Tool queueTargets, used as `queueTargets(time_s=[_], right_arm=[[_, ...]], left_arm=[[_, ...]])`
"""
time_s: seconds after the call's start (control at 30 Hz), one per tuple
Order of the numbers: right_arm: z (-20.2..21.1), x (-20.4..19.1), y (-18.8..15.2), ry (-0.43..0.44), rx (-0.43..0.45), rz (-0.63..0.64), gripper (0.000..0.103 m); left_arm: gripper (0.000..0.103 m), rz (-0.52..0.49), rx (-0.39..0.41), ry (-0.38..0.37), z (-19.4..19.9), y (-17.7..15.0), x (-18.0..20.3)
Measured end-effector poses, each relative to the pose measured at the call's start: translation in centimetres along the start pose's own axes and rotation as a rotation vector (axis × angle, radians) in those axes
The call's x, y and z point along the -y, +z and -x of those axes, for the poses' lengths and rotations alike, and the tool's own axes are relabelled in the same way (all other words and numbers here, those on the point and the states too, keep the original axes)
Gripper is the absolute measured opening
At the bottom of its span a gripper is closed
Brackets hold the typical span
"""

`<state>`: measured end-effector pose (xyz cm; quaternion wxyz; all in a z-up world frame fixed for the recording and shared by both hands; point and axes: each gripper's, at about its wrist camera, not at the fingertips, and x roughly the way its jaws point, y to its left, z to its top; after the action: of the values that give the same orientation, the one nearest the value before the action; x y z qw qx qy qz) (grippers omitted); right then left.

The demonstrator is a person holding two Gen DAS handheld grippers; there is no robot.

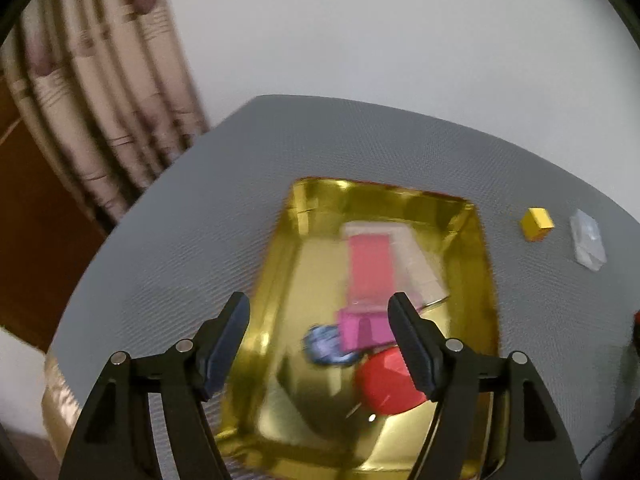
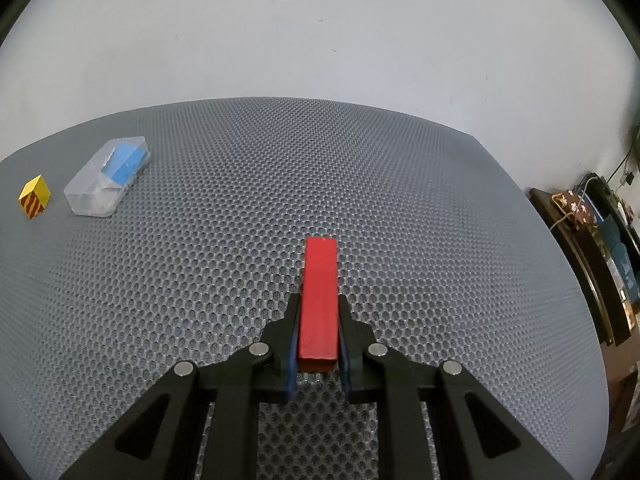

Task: Organize rigid objects
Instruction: 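Lower the clear red case into the gold tray and open the left gripper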

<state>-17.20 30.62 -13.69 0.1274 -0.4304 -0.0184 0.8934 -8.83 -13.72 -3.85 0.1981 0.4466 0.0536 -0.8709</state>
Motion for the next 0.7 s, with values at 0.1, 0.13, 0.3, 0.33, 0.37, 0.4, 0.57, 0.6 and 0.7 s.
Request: queueTargets(time_s=[0.1, 0.13, 0.3, 0.33, 0.37, 0.4, 0.57, 0.6, 0.7], right_arm=[[-0.1, 0.0, 0.1, -0.009, 0.000, 0.008, 0.017], [-0.2, 0.0, 0.1, -0.012, 0.001, 0.011, 0.017], [-0.3, -0.2, 0.2, -0.033, 0.001, 0.027, 0.016], [-0.4, -0.3, 0.2, -0.039, 0.001, 0.033, 0.016], [-0.4, -0.4, 0.2, -0.045, 0.001, 0.037, 0.016], [-0.4, -0.4, 0.3, -0.048, 0.002, 0.040, 0.017], [-0.5, -0.4, 0.3, -0.054, 0.002, 0.045, 0.016], [-0.6, -0.4, 0.4, -0.054, 0.002, 0.046, 0.016], [-0.4, -0.8, 0.3, -0.052, 0.003, 0.046, 0.015]], left_arm=[[0.069, 0.029, 0.005, 0.030, 0.5, -0.9, -2.1], [0.069, 0.034, 0.003, 0.034, 0.6, -1.3, -2.7], [0.070, 0.057, -0.006, 0.036, 0.6, -2.5, -3.8], [0.070, 0.051, -0.012, 0.029, 0.4, -2.5, -3.7], [0.070, 0.049, -0.010, 0.025, 0.5, -2.6, -3.7], [0.070, 0.051, -0.004, 0.024, 0.5, -2.5, -3.6], [0.072, 0.032, 0.007, 0.025, 0.6, -2.4, -3.3], [0.072, 0.036, 0.005, 0.024, 0.5, -2.3, -3.3], [0.072, 0.053, 0.006, 0.020, 0.6, -2.2, -3.6]])
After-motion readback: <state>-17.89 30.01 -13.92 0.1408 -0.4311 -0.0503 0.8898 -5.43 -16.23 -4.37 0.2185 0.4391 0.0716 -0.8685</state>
